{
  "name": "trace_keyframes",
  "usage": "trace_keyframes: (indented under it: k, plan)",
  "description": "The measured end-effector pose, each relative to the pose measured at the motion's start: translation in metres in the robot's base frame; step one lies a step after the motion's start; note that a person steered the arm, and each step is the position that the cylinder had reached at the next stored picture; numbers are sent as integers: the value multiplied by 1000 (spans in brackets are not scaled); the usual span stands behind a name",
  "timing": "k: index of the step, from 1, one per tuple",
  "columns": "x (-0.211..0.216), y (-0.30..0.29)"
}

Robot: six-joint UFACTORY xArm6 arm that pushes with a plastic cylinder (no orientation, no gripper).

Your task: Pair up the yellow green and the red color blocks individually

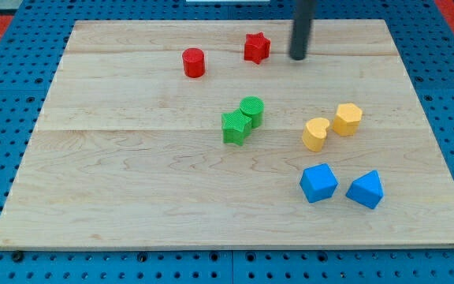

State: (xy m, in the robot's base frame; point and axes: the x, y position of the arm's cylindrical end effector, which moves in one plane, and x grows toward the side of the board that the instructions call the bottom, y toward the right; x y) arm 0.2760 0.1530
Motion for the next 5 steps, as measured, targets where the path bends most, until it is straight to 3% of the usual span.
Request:
trace_keyframes:
  k: [2, 5]
  plan:
    - [-16, -116]
    - [-5, -165]
